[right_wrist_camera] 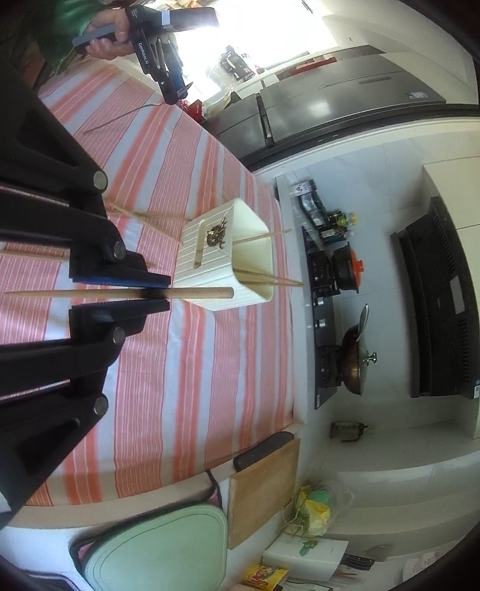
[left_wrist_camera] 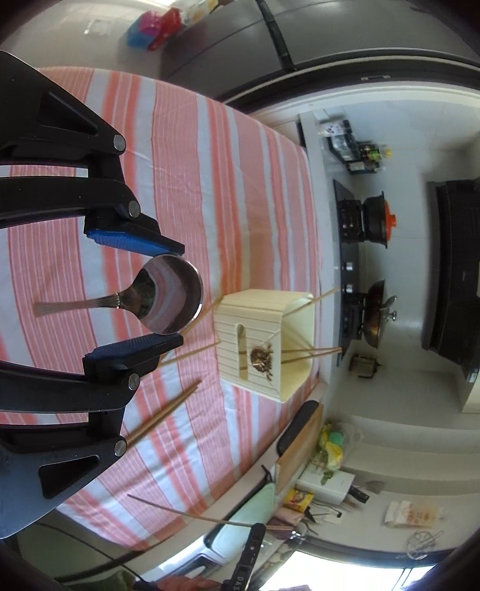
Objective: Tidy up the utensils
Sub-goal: 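Carry the spoon and chopstick over the cream holder while both grippers open to drop them in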
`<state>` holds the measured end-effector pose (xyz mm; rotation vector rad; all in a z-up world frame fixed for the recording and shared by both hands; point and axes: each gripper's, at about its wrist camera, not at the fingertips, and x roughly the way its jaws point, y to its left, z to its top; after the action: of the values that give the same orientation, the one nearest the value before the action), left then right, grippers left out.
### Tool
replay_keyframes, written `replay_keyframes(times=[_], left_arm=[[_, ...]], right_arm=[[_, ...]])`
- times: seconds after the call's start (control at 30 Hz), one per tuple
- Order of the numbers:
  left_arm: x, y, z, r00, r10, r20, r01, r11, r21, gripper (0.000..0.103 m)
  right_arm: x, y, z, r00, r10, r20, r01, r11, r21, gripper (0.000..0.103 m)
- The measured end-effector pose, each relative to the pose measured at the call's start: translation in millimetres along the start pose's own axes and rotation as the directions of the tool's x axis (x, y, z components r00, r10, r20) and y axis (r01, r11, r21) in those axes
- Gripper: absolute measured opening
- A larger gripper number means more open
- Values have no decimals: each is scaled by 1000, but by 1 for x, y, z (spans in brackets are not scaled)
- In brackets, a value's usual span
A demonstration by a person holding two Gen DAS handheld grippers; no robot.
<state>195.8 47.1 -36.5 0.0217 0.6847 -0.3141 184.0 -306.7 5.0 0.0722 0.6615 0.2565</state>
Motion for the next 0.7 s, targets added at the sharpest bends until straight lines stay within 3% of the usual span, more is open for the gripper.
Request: replay_keyframes(times=[0.3,0.7], left_arm=[[-5,1,12,1000,-22,22,23,999,-25,42],[-12,9,36,998,-46,43,48,998,-30,42]], right_arm=[[-6,16,10,997,31,67,-30,999,-17,6],[11,22,24,997,47,64,-45,999,-26,6]])
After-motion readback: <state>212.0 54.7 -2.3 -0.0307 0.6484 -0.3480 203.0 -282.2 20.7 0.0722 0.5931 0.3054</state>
